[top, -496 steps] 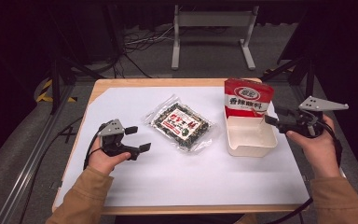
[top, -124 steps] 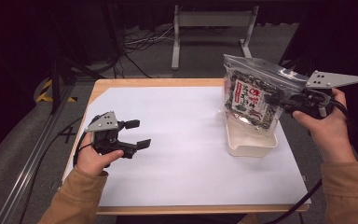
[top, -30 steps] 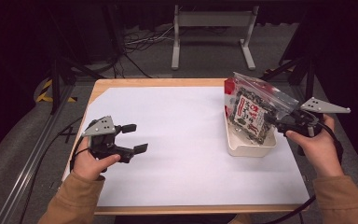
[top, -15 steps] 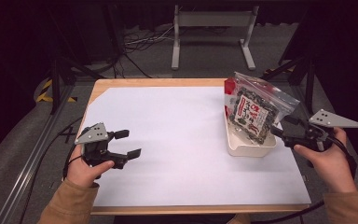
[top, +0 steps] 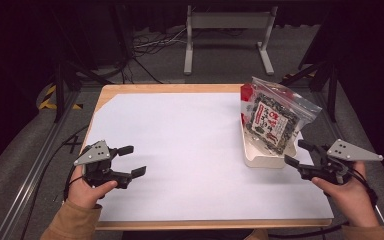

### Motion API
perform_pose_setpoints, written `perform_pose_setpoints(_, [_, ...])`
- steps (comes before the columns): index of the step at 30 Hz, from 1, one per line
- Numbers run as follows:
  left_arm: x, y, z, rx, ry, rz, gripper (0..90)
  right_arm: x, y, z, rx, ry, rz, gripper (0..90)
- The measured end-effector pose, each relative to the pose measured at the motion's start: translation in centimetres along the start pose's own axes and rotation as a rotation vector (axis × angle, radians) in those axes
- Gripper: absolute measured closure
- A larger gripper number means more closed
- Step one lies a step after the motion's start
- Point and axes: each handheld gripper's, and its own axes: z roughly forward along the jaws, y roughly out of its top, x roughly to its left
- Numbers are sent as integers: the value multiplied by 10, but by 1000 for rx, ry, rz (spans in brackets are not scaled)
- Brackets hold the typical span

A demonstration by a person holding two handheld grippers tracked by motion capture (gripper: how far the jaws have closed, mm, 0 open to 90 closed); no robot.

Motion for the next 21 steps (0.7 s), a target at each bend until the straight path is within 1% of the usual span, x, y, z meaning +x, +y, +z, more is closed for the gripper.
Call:
perform_pose_setpoints(3, [0, -3, -1, -4, 1, 11, 151, 5, -7, 7, 4, 26, -11, 277])
perform_pose_setpoints(4, [0, -4, -1, -5, 1, 11, 150, 8, -10, 11, 0, 41, -12, 275])
perform_pose_setpoints(6, [0, -6, -2, -4, 0, 6, 149, 12, -12, 15, 1, 56, -14, 274])
perform_pose_setpoints(7, [1, -8, -2, -3, 3, 14, 149, 15, -14, 19, 5, 63, -26, 273])
perform_pose_setpoints(10, [1, -10, -3, -3, 5, 9, 148, 19, -16, 24, 11, 74, -35, 271])
perform_pose_setpoints(12, [2, -11, -3, -7, 10, 10, 147, 23, -19, 29, 13, 92, -39, 270])
perform_pose_setpoints(13, [2, -13, -3, -7, 10, 8, 146, 27, -22, 34, 19, 108, -37, 270])
perform_pose_setpoints(14, [2, -13, -3, -7, 10, 8, 145, 27, -22, 34, 19, 108, -37, 270])
perform_pose_setpoints(16, [2, -15, -3, -11, 26, 17, 147, 31, -25, 40, 21, 126, -38, 270])
perform_pose_setpoints(18, [2, -18, -4, -4, 35, 12, 146, 35, -28, 46, 24, 143, -36, 273])
perform_pose_setpoints(21, [5, -22, -5, 6, 60, 27, 146, 39, -31, 53, 17, 158, -32, 277])
